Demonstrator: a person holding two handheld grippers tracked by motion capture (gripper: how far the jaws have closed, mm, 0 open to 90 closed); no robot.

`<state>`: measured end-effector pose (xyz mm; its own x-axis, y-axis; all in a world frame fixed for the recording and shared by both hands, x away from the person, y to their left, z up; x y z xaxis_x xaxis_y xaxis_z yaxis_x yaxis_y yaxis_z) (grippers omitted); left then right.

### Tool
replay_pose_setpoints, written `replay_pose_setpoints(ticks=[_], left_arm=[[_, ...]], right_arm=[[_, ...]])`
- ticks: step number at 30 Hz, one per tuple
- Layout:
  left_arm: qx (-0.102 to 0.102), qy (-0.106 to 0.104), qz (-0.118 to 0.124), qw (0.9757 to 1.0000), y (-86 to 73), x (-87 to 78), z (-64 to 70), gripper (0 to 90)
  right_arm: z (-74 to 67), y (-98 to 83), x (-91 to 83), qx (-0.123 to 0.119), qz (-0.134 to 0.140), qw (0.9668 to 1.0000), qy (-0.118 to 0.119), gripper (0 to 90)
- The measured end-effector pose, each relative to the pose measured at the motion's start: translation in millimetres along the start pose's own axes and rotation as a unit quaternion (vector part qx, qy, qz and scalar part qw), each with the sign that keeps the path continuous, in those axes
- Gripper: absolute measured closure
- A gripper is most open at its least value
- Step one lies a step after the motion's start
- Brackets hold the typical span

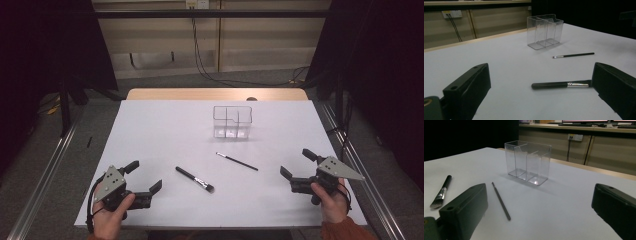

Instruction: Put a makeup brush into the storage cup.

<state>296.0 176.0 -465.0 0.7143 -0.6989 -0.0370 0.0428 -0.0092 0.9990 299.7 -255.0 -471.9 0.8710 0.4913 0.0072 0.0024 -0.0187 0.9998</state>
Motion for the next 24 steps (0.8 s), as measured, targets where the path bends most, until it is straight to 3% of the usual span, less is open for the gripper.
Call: replay_pose_setpoints(ticks=[10,17,24], left_arm=[[-0.001,0.000,-0.002,1.0000,-0.6,2.4,-0.1,2.5],[-0.009,-0.019,-0.030,0.9993,-9.9,7.8,3.1,2.4],[0.005,-0.040,-0.028,0.9988,-7.1,8.0,12.4,1.5]], right_arm=[[-0.7,-3.5,1.0,0.007,-0.005,0.9999,0.008,0.0],[-0.2,-4.9,3.8,0.010,-0.007,0.9999,0.010,0.0],[-5.8,-2.9,3.4,0.005,-0.008,0.9998,0.015,0.0]])
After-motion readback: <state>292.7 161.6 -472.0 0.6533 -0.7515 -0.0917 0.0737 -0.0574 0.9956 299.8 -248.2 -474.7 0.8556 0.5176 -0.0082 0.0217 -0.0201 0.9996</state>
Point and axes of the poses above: each handheld gripper's, and its own axes: x roughly forward along the jaws, y roughly out of its top, z roughly to its right, the point moved 9 cm from there along x, roughly forward along the jaws, and after that the axes turned 13 degrees about z, right-handed, at the moved point
